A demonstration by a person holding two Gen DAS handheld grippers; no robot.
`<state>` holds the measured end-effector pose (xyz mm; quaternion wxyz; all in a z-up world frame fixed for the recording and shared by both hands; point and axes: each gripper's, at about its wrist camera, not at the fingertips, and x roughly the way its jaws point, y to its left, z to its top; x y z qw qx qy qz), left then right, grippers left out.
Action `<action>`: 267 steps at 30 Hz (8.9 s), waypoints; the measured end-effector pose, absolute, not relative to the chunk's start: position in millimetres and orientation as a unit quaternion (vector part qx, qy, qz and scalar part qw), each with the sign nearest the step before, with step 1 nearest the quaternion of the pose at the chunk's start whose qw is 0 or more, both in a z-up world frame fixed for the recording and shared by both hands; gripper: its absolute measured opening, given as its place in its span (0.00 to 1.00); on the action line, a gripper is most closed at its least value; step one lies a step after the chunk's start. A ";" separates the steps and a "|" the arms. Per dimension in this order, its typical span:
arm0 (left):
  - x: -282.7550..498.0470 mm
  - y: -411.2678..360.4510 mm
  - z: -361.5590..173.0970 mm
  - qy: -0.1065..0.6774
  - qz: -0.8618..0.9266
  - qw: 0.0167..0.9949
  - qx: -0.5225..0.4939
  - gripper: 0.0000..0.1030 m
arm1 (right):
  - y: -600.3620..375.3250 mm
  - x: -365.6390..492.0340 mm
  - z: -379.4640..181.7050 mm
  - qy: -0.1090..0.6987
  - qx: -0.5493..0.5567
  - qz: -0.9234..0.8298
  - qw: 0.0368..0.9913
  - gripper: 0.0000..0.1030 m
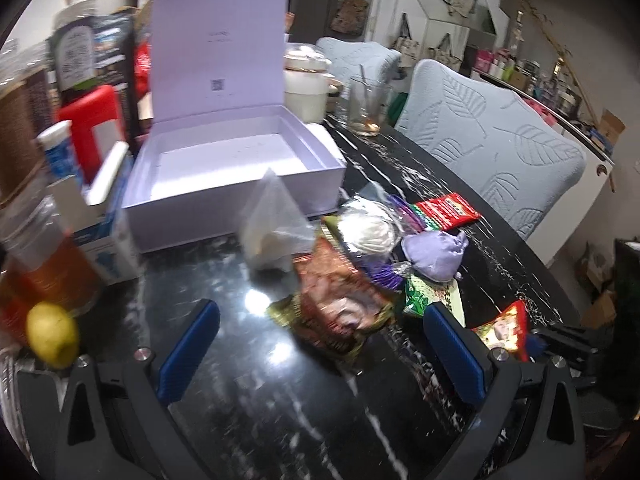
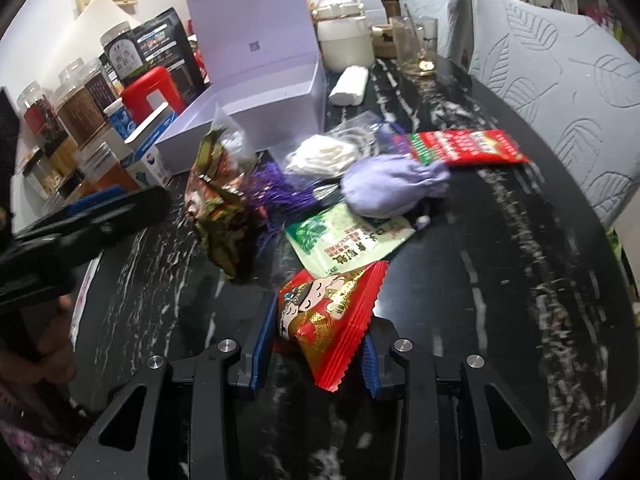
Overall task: Organize soft objects
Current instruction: 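Grasp the brown snack packet with the left gripper while the right grasps the red packet, then lift both held packets and carry them over the lavender gift box, then open both grippers to drop the packets into the gift box, then withdraw both tools from the gift box back toward the table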
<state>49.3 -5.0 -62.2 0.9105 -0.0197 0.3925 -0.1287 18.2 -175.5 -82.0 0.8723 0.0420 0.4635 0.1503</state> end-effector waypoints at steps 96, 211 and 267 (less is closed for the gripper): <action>51.2 32.1 69.1 0.207 -0.066 0.976 -0.028 0.50 | -144.9 49.7 47.5 0.280 -0.005 0.274 0.920 0.24; 188.1 49.4 185.3 0.233 0.054 0.971 0.022 0.92 | -118.9 233.2 184.6 0.252 -0.066 0.186 0.947 0.64; 26.4 23.2 -28.8 0.355 -0.032 0.934 -0.035 0.99 | -183.1 4.0 -25.3 0.344 0.009 0.158 0.925 0.76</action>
